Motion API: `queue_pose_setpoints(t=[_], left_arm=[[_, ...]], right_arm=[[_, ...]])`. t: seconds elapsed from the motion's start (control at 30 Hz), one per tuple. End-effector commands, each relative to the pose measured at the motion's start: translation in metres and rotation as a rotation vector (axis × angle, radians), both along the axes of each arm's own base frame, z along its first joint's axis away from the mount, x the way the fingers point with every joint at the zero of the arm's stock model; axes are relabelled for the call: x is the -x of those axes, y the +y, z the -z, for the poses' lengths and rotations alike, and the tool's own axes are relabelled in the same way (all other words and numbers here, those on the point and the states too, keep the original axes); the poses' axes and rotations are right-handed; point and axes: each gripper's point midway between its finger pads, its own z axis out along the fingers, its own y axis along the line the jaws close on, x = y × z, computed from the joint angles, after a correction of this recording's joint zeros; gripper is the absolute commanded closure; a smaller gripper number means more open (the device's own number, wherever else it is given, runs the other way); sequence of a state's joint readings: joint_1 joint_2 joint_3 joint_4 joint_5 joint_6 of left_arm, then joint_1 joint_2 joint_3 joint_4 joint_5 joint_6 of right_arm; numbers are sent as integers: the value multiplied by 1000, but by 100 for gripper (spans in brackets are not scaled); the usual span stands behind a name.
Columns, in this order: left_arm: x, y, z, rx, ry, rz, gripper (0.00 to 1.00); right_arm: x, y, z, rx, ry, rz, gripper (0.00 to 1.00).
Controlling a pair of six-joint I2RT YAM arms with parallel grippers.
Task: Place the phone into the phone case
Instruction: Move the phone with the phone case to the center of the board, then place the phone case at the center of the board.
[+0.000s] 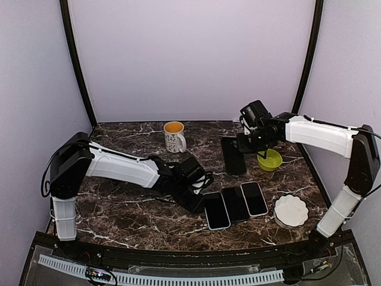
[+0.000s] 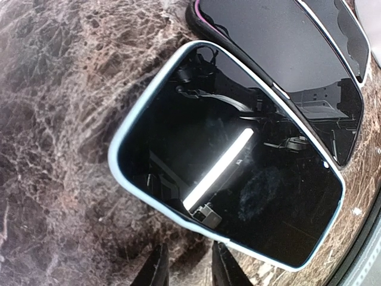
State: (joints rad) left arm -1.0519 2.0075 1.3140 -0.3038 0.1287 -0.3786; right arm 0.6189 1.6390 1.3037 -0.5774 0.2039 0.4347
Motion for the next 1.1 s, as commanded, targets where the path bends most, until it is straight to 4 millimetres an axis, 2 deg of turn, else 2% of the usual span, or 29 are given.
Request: queue_pose_setpoints(t=[0.0,0.03,0.17,0.23,0.27,0.3,0.33,0.37,0.4,0.43,0.47,0.5,0.57,0.67,0.8,1.07], left_arm=[[-23,1,-13,-22,-100,-45,72],[-27,5,-16,-39,-122,-52,71],[-44,26,-51,-29,-208,-95,64],[-52,47,-84,9,-254,-133,60],[-58,65,-83,-8,-251,-168,58],[-61,76,-98,8,-259,-193,56],[-69,97,-94,-10,-244,-240,55],[-70,111,-105,-2,-246,-270,52],[-78,132,-103,-20,-241,-318,50],[-80,146,-111,-28,-264,-351,44],[-84,163,-108,-53,-268,-387,40],[-86,175,-116,-66,-300,-417,30],[-90,196,-120,-93,-328,-468,19],[-98,227,-117,-147,-344,-560,9],[-109,263,-109,-205,-307,-721,3],[-121,319,-94,-245,-231,-1063,1]], right_arm=[[7,5,-14,-17,-26,9,100],[10,6,-13,-9,-19,6,100],[23,17,-10,-22,-3,-11,100],[33,30,-8,-37,6,-35,100],[38,39,-7,-45,12,-50,100],[45,50,-5,-53,20,-68,100],[51,61,-1,-58,30,-87,100],[59,73,3,-59,44,-110,100],[67,84,8,-57,62,-131,100],[76,95,16,-50,84,-151,100],[85,105,23,-46,105,-170,100],[95,115,32,-45,128,-188,100],[115,136,46,-58,168,-227,100],[144,161,66,-55,220,-273,100],[165,173,90,12,258,-296,100],[175,180,109,7,274,-272,100]])
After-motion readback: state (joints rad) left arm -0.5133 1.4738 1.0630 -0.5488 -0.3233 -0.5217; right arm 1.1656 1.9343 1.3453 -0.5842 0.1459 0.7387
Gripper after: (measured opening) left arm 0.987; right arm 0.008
